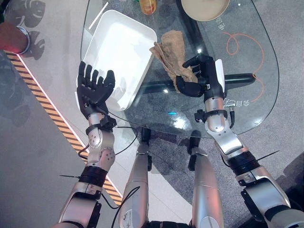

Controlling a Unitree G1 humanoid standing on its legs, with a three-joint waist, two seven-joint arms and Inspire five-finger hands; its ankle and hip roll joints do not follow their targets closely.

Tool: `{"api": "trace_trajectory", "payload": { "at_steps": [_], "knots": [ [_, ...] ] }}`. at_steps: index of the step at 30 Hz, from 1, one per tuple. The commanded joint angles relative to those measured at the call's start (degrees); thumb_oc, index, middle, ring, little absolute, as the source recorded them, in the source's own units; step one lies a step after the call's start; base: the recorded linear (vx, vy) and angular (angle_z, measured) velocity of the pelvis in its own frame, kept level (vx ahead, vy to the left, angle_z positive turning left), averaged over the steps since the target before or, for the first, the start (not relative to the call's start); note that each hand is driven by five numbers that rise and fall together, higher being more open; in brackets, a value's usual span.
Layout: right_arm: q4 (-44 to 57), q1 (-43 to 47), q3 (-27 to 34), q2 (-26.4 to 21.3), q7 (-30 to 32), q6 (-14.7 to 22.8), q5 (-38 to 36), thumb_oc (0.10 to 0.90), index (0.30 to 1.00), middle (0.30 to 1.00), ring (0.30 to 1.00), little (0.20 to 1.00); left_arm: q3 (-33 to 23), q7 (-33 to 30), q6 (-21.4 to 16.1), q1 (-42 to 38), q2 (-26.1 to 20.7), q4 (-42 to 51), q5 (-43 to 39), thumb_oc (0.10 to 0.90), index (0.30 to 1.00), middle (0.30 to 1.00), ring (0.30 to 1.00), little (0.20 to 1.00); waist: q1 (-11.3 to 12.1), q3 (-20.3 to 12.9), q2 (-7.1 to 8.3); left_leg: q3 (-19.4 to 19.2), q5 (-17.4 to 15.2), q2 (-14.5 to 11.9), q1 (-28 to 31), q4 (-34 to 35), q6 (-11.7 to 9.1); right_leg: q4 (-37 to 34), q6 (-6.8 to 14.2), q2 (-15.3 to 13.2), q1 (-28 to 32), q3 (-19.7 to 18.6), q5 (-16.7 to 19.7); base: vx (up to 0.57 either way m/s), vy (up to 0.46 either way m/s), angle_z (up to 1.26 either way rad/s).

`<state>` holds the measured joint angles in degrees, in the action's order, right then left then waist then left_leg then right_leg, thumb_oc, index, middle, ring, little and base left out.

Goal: Wipe the table with a cloth and put it in the basket.

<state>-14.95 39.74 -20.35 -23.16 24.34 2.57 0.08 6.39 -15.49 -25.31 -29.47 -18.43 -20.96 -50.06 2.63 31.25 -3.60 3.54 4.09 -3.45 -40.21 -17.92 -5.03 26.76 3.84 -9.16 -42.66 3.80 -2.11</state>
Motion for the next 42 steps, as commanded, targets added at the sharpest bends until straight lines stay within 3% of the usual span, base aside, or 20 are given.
{"api": "trace_trajectory", "payload": {
  "at_steps": [1, 4, 11, 17, 32, 42],
  "knots": [
    [15.1, 3.6, 3.1, 1.5, -1.9, 10.0, 3.7, 0.1, 0.3, 0.3, 0.3, 0.2, -1.8, 6.4, -0.6, -1.5, -2.2, 7.7, -3.6, 0.8, 0.9, 0.9, 0.9, 0.9, -0.7, -1.5, 0.44, -3.5, -3.7, 3.9, -0.2, -4.1, 5.7, -2.4, -2.3, 2.3, 2.6, 2.4, 1.1, 0.0, 0.0, 0.0],
    [16.2, 3.5, 2.8, 1.6, -3.0, 10.5, 3.4, 0.1, 0.3, 0.3, 0.3, 0.2, -0.8, 7.9, 1.1, -1.7, -2.1, 8.0, -4.0, 0.8, 0.9, 0.9, 0.9, 0.9, -0.9, -1.5, 0.51, -3.7, -3.7, 3.8, -0.1, -4.3, 5.6, -2.3, -2.2, 2.3, 2.7, 2.3, 1.1, 0.0, 0.0, 0.0],
    [18.1, 3.9, 1.4, 1.9, -7.5, 11.4, 2.4, 0.1, 0.3, 0.3, 0.3, 0.2, 1.0, 18.7, 5.4, -2.9, -1.1, 8.5, -16.7, 0.8, 0.9, 0.9, 0.9, 0.9, -1.7, -1.5, 0.71, -4.2, -4.0, 3.6, -0.1, -4.7, 5.5, -2.5, -2.0, 2.2, 2.8, 1.9, 1.4, 0.0, 0.0, 0.0],
    [18.2, 3.9, 0.3, 2.2, -9.2, 11.6, 2.0, 0.1, 0.3, 0.3, 0.3, 0.2, 2.3, 24.1, 8.9, -3.6, 0.4, 9.3, -22.0, 0.8, 0.9, 0.9, 0.9, 0.9, -2.1, -1.5, 1.0, -4.4, -4.2, 3.3, 0.3, -4.6, 5.4, -2.9, -1.8, 2.0, 3.0, 1.8, 1.5, 0.0, 0.0, 0.0],
    [18.2, 3.5, -2.1, 3.1, -13.0, 9.9, 1.2, 0.1, 0.3, 0.3, 0.3, 0.2, 3.9, 32.9, 15.3, -4.7, 1.5, 12.9, -25.9, 0.8, 0.9, 0.9, 0.9, 0.9, -2.3, -1.5, 1.29, -4.2, -4.3, 3.4, 0.6, -4.4, 5.3, -3.3, -1.7, 1.8, 3.2, 1.6, 1.9, 0.0, 0.0, 0.0],
    [17.3, 4.1, -3.8, 3.1, -15.5, 8.2, 0.2, 0.1, 0.3, 0.3, 0.3, 0.2, 4.4, 35.7, 16.7, -5.3, 1.7, 13.8, -26.0, 0.8, 0.9, 0.9, 0.9, 0.9, -2.2, -1.5, 1.4, -4.1, -4.3, 3.5, 0.9, -4.2, 5.2, -3.5, -1.7, 1.7, 3.3, 1.6, 2.0, 0.0, -0.001, -0.02]
  ]
}}
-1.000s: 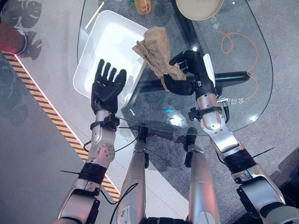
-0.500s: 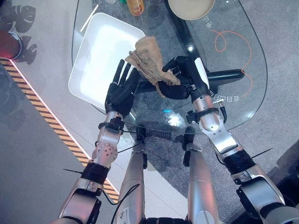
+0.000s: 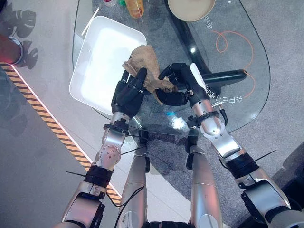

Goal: Wipe the table with a cloth and put it in the basket.

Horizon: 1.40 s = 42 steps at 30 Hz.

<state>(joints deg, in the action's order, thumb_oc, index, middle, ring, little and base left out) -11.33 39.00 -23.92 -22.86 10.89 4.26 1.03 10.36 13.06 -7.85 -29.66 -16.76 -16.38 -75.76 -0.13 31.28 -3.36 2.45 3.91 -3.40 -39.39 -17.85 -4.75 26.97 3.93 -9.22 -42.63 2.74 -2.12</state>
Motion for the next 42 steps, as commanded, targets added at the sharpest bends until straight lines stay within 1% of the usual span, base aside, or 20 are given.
{"api": "trace_trajectory", "payload": {
  "at_steps": [1, 5, 8, 9, 10, 17, 35, 42],
  "knots": [
    [13.5, 4.7, -0.6, 2.9, -2.4, 5.9, -0.7, 0.1, 0.3, 0.3, 0.3, 0.2, 0.5, 7.6, -0.9, -5.0, 0.1, 9.3, -0.9, 0.8, 0.9, 0.9, 0.9, 0.9, 0.5, -1.5, 1.17, -3.0, -4.2, 3.4, 0.2, -4.3, 4.9, -3.6, -1.7, 1.7, 3.3, 2.7, 2.0, 0.0, 0.0, 0.0],
    [12.9, 4.6, -1.1, 3.0, -2.6, 5.6, -0.3, 0.1, 0.3, 0.3, 0.3, 0.2, 0.3, 7.5, -0.7, -5.3, 0.4, 9.4, -0.7, 0.8, 0.9, 0.9, 0.9, 0.9, 0.5, -1.5, 1.15, -3.0, -4.2, 3.6, 0.4, -4.1, 5.0, -3.8, -1.7, 1.7, 3.4, 2.7, 2.0, 0.0, 0.0, 0.0],
    [12.8, 4.6, -1.3, 3.3, -2.5, 5.5, 0.1, 0.1, 0.3, 0.3, 0.3, 0.2, 0.4, 7.4, -1.5, -5.2, 0.7, 9.5, -0.5, 0.8, 0.9, 0.9, 0.9, 0.9, 0.6, -1.5, 1.12, -3.0, -4.2, 3.7, 0.4, -3.9, 5.0, -3.8, -1.7, 1.7, 3.3, 2.7, 2.1, 0.0, 0.0, 0.0],
    [12.8, 4.6, -1.3, 3.3, -2.5, 5.5, 0.1, 0.1, 0.3, 0.3, 0.3, 0.2, 0.3, 7.7, -1.7, -5.1, 0.7, 9.4, -0.3, 0.676, 0.794, 0.794, 0.794, 0.776, 0.6, -1.5, 1.1, -2.9, -4.2, 3.7, 0.4, -3.9, 5.0, -3.8, -1.7, 1.7, 3.3, 2.7, 2.0, 0.0, 0.0, 0.0],
    [12.8, 4.8, -1.1, 3.3, -2.6, 5.4, 0.0, 0.1, 0.3, 0.3, 0.3, 0.2, 0.2, 7.7, -2.3, -5.2, 0.6, 9.3, 0.1, 0.1, 0.3, 0.3, 0.3, 0.2, 0.6, -1.5, 1.12, -2.9, -4.2, 3.7, 0.5, -3.9, 5.0, -3.8, -1.7, 1.7, 3.4, 2.7, 2.1, 0.0, 0.0, 0.0],
    [13.1, 4.5, -1.1, 3.4, -3.3, 5.3, 0.2, 0.1, 0.3, 0.3, 0.3, 0.2, 0.1, 7.2, -2.3, -5.2, 0.5, 9.8, 2.1, 0.1, 0.3, 0.3, 0.3, 0.2, 0.6, -1.5, 1.16, -2.9, -4.2, 3.8, 0.4, -3.9, 5.0, -3.7, -1.7, 1.7, 3.3, 2.7, 2.1, 0.0, 0.0, 0.0],
    [13.8, 4.7, -1.2, 3.4, -4.0, 4.6, 0.3, 0.1, 0.3, 0.3, 0.3, 0.2, 0.2, 6.8, -1.5, -4.8, 0.6, 10.3, 2.8, 0.1, 0.3, 0.3, 0.3, 0.2, 0.7, -1.5, 1.03, -2.7, -4.1, 4.0, 0.7, -3.7, 5.1, -3.7, -1.7, 1.7, 3.3, 2.7, 2.1, 0.0, 0.0, 0.0],
    [13.5, 4.7, -1.3, 3.4, -3.6, 4.9, 0.3, 0.1, 0.3, 0.3, 0.3, 0.2, 0.1, 6.1, -2.4, -4.8, 0.4, 10.2, 2.6, 0.1, 0.3, 0.3, 0.3, 0.2, 0.7, -1.5, 1.02, -2.7, -4.2, 4.0, 0.5, -3.9, 5.0, -3.6, -1.7, 1.8, 3.1, 2.7, 2.1, 0.0, 0.0, 0.0]
  ]
}}
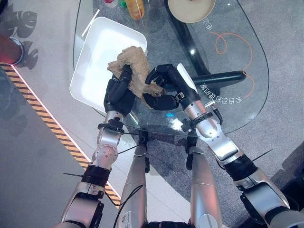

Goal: Wipe the table with a cloth and put it in the basket.

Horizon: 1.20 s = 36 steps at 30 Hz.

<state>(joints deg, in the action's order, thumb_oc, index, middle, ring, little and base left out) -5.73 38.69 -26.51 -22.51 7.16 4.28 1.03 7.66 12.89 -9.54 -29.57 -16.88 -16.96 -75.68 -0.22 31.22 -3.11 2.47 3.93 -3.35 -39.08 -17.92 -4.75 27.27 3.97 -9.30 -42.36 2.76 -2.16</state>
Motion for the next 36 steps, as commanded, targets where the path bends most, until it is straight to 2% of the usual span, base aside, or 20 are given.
{"api": "trace_trajectory", "payload": {
  "at_steps": [1, 2, 3, 4, 16, 17, 22, 29, 31, 36],
  "knots": [
    [7.9, 5.0, 1.3, 3.1, 0.2, 4.8, 0.2, 0.1, 0.3, 0.3, 0.3, 0.2, 2.7, 6.2, -1.0, -4.9, 0.5, 10.8, 2.4, 0.1, 0.3, 0.3, 0.3, 0.2, 0.8, -1.4, 0.77, -2.7, -4.2, 4.0, 0.2, -3.8, 5.0, -3.9, -1.8, 1.8, 2.9, 2.6, 2.2, 0.0, 0.0, 0.0],
    [7.8, 5.0, 1.4, 3.2, 0.4, 4.6, -0.3, 0.407, 0.564, 0.564, 0.564, 0.507, 2.4, 6.0, -1.4, -4.8, 0.6, 10.7, 2.3, 0.1, 0.3, 0.3, 0.3, 0.2, 0.9, -1.4, 0.77, -2.7, -4.2, 4.0, 0.3, -3.8, 5.0, -3.9, -1.8, 1.8, 3.0, 2.7, 2.2, 0.0, 0.0, 0.0],
    [7.8, 5.0, 1.4, 3.2, 0.5, 4.6, -0.5, 0.63, 0.754, 0.754, 0.754, 0.73, 2.4, 5.9, -1.5, -4.8, 0.7, 10.8, 2.2, 0.1, 0.3, 0.3, 0.3, 0.2, 0.9, -1.4, 0.77, -2.7, -4.2, 4.0, 0.3, -3.8, 5.0, -4.0, -1.8, 1.8, 3.0, 2.7, 2.2, 0.0, 0.0, 0.0],
    [7.6, 4.9, 1.6, 3.3, 0.5, 4.6, -0.5, 0.8, 0.9, 0.9, 0.9, 0.9, 2.3, 5.8, -1.8, -4.8, 0.8, 10.9, 2.2, 0.1, 0.3, 0.3, 0.3, 0.2, 0.9, -1.4, 0.76, -2.7, -4.2, 4.0, 0.3, -3.7, 5.0, -4.0, -1.8, 1.8, 3.0, 2.7, 2.1, 0.0, 0.0, 0.0],
    [7.8, 4.3, 2.2, 4.1, 0.4, 4.8, 0.2, 0.8, 0.9, 0.9, 0.9, 0.9, 1.2, 2.6, -5.6, -4.3, 2.0, 12.1, 1.8, 0.1, 0.3, 0.3, 0.3, 0.2, 1.0, -1.4, 0.96, -2.6, -4.1, 4.0, 0.4, -3.6, 5.0, -4.1, -1.8, 2.0, 3.1, 2.7, 2.1, 0.0, 0.0, 0.0],
    [7.8, 4.3, 2.4, 4.2, 0.6, 5.0, 0.1, 0.8, 0.9, 0.9, 0.9, 0.9, 0.9, 0.9, -7.1, -4.2, 2.4, 12.4, 2.0, 0.1, 0.3, 0.3, 0.3, 0.2, 1.0, -1.4, 1.03, -2.5, -4.1, 4.0, 0.4, -3.8, 5.0, -4.0, -1.9, 2.0, 3.1, 2.8, 2.1, 0.0, 0.0, 0.0],
    [7.7, 4.6, 2.5, 4.7, 1.0, 4.7, 0.2, 0.8, 0.9, 0.9, 0.9, 0.9, 0.2, -3.1, -9.9, -4.1, 3.0, 12.1, 1.9, 0.1, 0.3, 0.3, 0.3, 0.2, 1.2, -1.4, 1.06, -2.4, -4.0, 4.1, 0.4, -3.6, 4.9, -4.1, -1.9, 2.0, 3.2, 2.8, 2.1, 0.0, 0.0, 0.0],
    [7.5, 4.6, 2.5, 4.8, 1.6, 4.8, -0.1, 0.8, 0.9, 0.9, 0.9, 0.9, -0.7, -5.7, -13.1, -3.5, 3.5, 12.1, 1.8, 0.1, 0.3, 0.3, 0.3, 0.2, 1.3, -1.4, 0.97, -2.4, -3.9, 4.2, 0.4, -3.5, 4.9, -4.1, -1.9, 2.1, 3.2, 2.8, 2.0, 0.0, 0.0, 0.0],
    [7.6, 4.6, 2.7, 5.0, 1.7, 4.8, 0.1, 0.8, 0.9, 0.9, 0.9, 0.9, -1.3, -8.3, -15.5, -3.6, 3.9, 12.2, 2.7, 0.1, 0.3, 0.3, 0.3, 0.2, 1.4, -1.4, 1.0, -2.3, -3.8, 4.3, 0.5, -3.4, 4.9, -4.1, -1.9, 2.1, 3.3, 2.9, 2.0, 0.0, 0.0, 0.0],
    [7.6, 5.0, 2.9, 5.2, 1.9, 4.7, 0.3, 0.8, 0.9, 0.9, 0.9, 0.9, -1.9, -11.3, -18.3, -3.7, 4.2, 12.5, 3.7, 0.1, 0.3, 0.3, 0.3, 0.2, 1.5, -1.4, 1.02, -2.3, -3.9, 4.3, 0.4, -3.5, 4.8, -4.2, -1.9, 2.1, 3.4, 3.0, 1.9, 0.0, 0.0, 0.0]
  ]
}}
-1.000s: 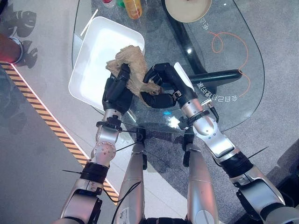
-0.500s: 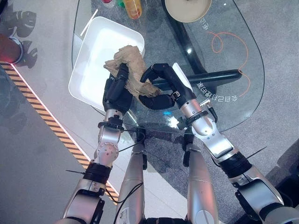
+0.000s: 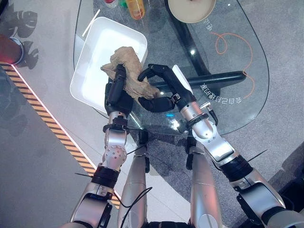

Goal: Wipe the table with a cloth and put it in the basket.

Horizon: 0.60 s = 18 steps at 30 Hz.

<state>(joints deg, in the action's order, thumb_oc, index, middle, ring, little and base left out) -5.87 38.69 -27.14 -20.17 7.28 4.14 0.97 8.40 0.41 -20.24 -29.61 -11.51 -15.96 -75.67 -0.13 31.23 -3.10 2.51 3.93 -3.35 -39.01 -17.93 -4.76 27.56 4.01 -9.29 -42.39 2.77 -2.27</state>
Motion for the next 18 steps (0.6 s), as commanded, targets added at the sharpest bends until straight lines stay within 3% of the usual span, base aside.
{"api": "trace_trajectory", "payload": {
  "at_steps": [1, 18],
  "knots": [
    [7.7, 5.0, 3.5, 2.9, 1.8, 4.8, 0.4, 0.8, 0.9, 0.9, 0.9, 0.9, -2.7, 1.0, -7.8, -3.6, -1.0, 11.5, 3.8, 0.1, 0.3, 0.3, 0.3, 0.2, 1.4, -1.4, 1.01, -2.3, -3.9, 4.3, 0.3, -3.5, 4.8, -4.4, -1.9, 2.1, 3.4, 3.0, 2.0, 0.0, 0.0, 0.0],
    [7.8, 5.5, 4.0, 3.1, 3.9, 4.7, 0.8, 0.8, 0.9, 0.9, 0.9, 0.9, -3.6, -6.1, -12.4, -3.9, -0.7, 11.6, 8.4, 0.1, 0.3, 0.3, 0.3, 0.2, 1.6, -1.4, 1.12, -2.3, -3.6, 4.3, 0.0, -3.3, 4.8, -4.4, -2.0, 2.3, 3.2, 3.2, 2.0, 0.0, 0.0, 0.0]
  ]
}}
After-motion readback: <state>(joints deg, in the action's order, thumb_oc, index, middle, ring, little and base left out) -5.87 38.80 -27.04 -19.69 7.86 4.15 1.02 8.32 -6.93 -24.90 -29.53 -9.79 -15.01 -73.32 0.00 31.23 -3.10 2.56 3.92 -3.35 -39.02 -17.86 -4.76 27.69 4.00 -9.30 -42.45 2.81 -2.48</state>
